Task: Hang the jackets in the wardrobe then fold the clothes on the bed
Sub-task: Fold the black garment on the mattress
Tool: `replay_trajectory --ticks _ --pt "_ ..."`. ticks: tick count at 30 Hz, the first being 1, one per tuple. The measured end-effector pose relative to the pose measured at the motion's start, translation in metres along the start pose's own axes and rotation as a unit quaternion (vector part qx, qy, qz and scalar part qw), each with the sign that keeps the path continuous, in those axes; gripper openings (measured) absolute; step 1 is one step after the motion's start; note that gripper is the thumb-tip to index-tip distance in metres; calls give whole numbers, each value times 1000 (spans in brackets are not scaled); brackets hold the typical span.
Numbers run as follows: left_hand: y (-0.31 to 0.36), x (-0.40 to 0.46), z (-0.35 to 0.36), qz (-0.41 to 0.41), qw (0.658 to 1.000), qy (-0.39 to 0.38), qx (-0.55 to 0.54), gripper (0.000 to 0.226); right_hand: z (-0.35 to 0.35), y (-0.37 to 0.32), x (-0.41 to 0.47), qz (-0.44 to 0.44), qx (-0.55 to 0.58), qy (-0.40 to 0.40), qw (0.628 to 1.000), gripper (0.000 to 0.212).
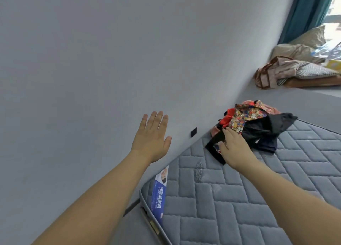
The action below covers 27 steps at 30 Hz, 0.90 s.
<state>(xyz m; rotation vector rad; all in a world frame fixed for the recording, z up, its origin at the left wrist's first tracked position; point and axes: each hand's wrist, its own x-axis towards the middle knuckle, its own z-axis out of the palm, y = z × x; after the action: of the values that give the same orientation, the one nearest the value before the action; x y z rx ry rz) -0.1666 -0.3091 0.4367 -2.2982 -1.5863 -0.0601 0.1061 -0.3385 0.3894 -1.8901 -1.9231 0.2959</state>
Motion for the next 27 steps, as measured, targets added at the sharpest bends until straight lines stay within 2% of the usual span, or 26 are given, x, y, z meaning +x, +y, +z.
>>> replay_trajectory --ticks 8,12,15,20,24,26,27 --pt "38 126 123 55 993 -94 -52 68 82 101 83 124 19 -26 992 53" --pt "78 198 231 100 981 -143 -87 68 150 165 138 186 36 -18 982 54" --pt "117 243 330 122 963 -207 -118 71 214 223 179 221 26 -9 975 56" --pt "189 303 487 198 925 -309 -99 80 328 335 234 182 -77 -75 977 67" --pt "245 356 570 208 923 -310 -89 100 405 411 263 120 -172 -157 965 79" --pt "268 372 613 210 925 -307 -75 106 442 440 268 104 -203 -146 963 76" --pt "276 373 635 210 926 -303 -80 108 459 452 266 94 -199 -103 970 72"
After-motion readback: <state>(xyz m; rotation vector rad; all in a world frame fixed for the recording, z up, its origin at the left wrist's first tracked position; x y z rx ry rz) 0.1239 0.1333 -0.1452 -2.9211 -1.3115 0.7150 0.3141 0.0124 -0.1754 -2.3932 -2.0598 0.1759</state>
